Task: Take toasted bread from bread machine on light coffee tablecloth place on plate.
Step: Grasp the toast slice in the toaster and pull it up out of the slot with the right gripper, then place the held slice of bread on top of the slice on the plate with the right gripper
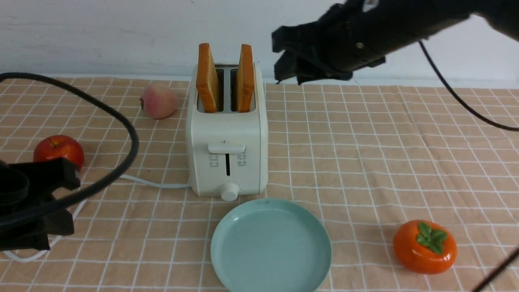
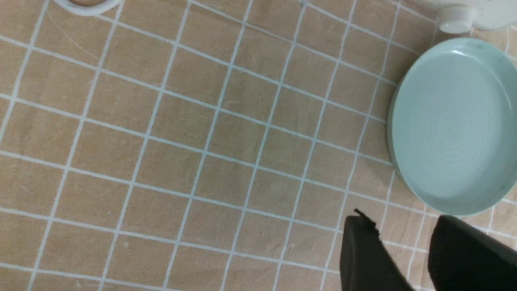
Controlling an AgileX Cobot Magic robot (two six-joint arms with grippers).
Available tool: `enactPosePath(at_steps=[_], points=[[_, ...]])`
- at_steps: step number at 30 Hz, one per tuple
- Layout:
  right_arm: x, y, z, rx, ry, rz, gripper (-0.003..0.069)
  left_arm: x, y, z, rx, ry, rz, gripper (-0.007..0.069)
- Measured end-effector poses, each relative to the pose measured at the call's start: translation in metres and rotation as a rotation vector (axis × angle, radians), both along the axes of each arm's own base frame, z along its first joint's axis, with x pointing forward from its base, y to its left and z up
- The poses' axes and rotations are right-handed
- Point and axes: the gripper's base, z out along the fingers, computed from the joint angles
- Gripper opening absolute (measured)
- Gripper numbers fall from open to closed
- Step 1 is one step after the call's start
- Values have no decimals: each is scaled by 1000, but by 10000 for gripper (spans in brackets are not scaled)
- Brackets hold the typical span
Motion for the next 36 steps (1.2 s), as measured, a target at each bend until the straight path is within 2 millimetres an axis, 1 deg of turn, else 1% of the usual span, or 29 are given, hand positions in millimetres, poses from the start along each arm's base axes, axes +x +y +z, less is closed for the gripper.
enactPosePath(at_steps=[2, 3, 5, 6, 8, 11, 13, 14, 17, 19, 20, 21, 23, 24, 25, 28, 30, 33, 36], points=[[20, 13, -3, -2, 15, 10, 386, 0, -1, 0, 2, 0, -6, 238], [27, 17, -1, 4, 9, 12, 405, 0, -1, 0, 6, -2, -8, 238], [45, 27, -11, 1, 28, 14, 454, 0, 0, 0, 14, -4, -7, 238], [46, 28, -11, 2, 29, 13, 461, 0, 0, 0, 15, -4, -7, 238], [59, 36, -20, 5, 28, 14, 497, 0, 0, 0, 20, -5, -7, 238], [66, 40, -29, 5, 32, 12, 507, 0, 0, 0, 20, -5, -7, 238], [74, 43, -41, 1, 34, 5, 507, 0, 0, 0, 20, -5, -7, 238], [75, 44, -43, -2, 28, 1, 503, 0, 0, 0, 20, -5, -7, 238], [84, 46, -54, -9, 5, -16, 451, 0, 0, 0, 20, -5, -7, 238], [87, 47, -58, -12, -3, -20, 369, 0, 0, 0, 20, -6, -6, 238], [87, 47, -58, -13, -3, -21, 347, 0, 0, 0, 20, -6, -6, 238], [87, 47, -57, -13, -10, -23, 261, 0, 0, 0, 20, -7, -6, 238], [87, 46, -56, -14, -18, -25, 141, 1, 0, 0, 18, -12, -6, 238], [87, 46, -55, -14, -21, -26, 99, 1, 0, 0, 18, -14, -6, 238], [87, 46, -54, -16, -22, -27, 78, 1, 0, 0, 18, -14, -6, 238], [84, 44, -46, -10, -35, -29, 90, 1, 0, 0, 18, -14, -6, 238], [79, 41, -32, 7, -67, -33, 92, 1, 0, 0, 18, -15, -6, 238], [66, 33, 0, 39, -130, -37, 92, 1, 0, 0, 18, -15, -6, 238], [40, 17, 49, 68, -223, -37, 92, 0, 0, 0, 18, -11, -6, 238]])
